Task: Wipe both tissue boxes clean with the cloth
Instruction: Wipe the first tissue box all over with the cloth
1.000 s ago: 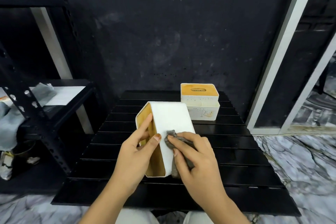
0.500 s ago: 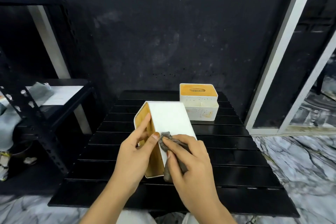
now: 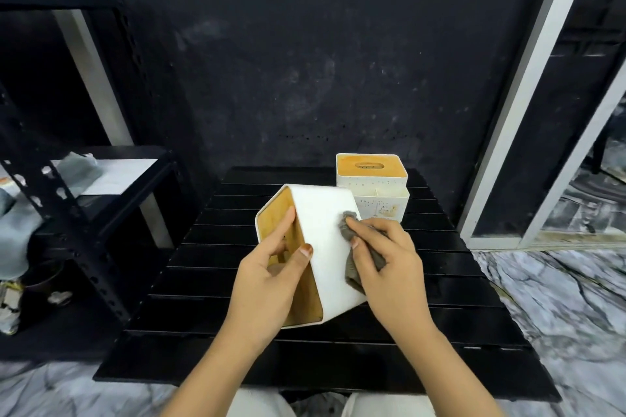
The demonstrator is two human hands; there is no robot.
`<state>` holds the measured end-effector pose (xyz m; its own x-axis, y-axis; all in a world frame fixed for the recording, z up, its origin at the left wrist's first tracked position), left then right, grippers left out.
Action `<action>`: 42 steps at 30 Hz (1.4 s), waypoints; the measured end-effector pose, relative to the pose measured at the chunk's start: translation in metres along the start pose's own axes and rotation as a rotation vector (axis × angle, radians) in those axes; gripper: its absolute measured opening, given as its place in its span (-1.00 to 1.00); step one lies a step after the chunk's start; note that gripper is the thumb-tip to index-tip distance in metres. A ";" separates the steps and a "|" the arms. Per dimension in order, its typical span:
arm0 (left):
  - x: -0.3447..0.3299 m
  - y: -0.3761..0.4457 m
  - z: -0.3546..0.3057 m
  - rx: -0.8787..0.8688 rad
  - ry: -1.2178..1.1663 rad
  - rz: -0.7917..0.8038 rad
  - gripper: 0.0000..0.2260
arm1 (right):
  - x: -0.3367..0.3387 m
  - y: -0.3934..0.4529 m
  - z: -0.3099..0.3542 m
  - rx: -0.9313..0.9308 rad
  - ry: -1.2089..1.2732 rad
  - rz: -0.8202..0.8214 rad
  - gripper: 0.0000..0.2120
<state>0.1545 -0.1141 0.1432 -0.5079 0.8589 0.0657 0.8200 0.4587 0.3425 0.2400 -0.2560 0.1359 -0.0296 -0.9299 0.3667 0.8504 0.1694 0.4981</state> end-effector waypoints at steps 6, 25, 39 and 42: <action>-0.001 -0.001 0.001 -0.024 0.011 0.019 -0.55 | 0.002 -0.010 -0.001 0.016 -0.039 -0.046 -0.69; 0.001 -0.012 0.008 -0.096 0.135 0.132 -0.45 | 0.000 0.055 0.028 0.032 -0.122 0.124 -0.78; 0.019 0.003 -0.016 -0.023 0.171 0.216 -0.42 | 0.018 0.031 0.013 -0.194 0.379 0.174 -0.73; 0.021 0.002 -0.017 0.002 0.147 0.191 -0.55 | 0.019 0.025 0.017 -0.152 0.391 0.184 -0.72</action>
<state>0.1412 -0.0990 0.1617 -0.3768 0.8876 0.2651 0.9051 0.2919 0.3092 0.2515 -0.2640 0.1685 0.3052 -0.9471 0.0996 0.8911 0.3209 0.3210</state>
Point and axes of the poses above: each hand's wrist, its own y-axis towards the middle knuckle, its own x-axis out of the back of the hand, z = x × y, the point moved 5 cm from there along y, towards the middle knuckle, and after that the axes turned 10 degrees about -x, right-handed, at the moved point
